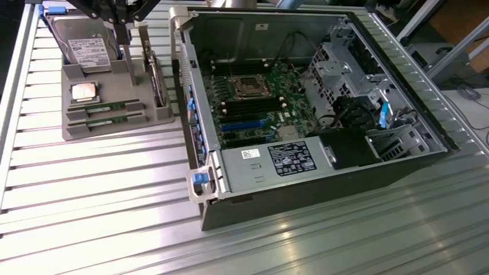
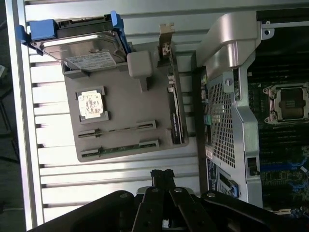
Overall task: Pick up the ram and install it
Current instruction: 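Reach for the ram, then pick up the ram and move it above insertion slot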
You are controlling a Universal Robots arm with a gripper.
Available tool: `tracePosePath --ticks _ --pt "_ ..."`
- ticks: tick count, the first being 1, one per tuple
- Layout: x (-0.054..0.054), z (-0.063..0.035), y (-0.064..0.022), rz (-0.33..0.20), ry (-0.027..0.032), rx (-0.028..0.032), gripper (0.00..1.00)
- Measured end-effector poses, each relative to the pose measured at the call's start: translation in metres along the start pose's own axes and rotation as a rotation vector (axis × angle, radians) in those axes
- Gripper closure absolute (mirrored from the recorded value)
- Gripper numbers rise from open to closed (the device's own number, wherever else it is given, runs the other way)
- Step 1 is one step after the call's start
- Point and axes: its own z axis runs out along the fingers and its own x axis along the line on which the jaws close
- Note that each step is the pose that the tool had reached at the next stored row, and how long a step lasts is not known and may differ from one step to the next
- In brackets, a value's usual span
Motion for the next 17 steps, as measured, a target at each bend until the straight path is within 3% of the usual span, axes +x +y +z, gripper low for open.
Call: tracePosePath --ticks 8,17 --pt "0.0098 -0.0003 -0.0008 0.000 0.0000 0.0000 0.90" --pt "0.0101 -0.0002 -0.0008 0.000 0.0000 -0.0001 0.90"
